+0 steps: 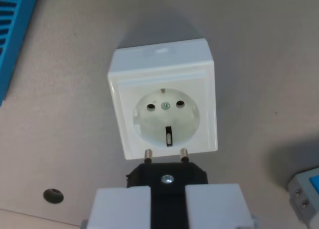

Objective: Move above the white socket

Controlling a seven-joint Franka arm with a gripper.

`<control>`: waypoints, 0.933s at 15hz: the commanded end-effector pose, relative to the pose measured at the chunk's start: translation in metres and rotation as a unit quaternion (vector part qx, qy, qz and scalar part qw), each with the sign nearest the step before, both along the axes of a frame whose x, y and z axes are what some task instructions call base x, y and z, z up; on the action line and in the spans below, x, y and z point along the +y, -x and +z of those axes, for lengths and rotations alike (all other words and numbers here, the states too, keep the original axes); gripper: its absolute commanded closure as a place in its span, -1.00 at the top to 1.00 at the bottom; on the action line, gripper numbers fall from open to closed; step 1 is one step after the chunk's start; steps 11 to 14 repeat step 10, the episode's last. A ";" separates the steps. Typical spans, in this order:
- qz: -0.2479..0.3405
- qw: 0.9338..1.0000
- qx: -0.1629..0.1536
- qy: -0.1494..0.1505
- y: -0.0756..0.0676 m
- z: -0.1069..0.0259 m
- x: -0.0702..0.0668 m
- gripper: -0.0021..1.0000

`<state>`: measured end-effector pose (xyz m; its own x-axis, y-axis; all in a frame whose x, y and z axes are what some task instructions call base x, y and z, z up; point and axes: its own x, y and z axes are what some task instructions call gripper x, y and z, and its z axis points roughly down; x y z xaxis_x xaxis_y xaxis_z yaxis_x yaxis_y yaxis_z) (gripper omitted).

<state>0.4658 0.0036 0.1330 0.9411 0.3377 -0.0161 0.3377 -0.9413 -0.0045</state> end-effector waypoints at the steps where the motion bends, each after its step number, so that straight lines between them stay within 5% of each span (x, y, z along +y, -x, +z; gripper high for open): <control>1: 0.044 0.999 0.000 -0.011 -0.009 -0.008 0.001 -1.00; 14: 0.037 0.999 0.005 -0.010 -0.013 -0.020 0.001 -1.00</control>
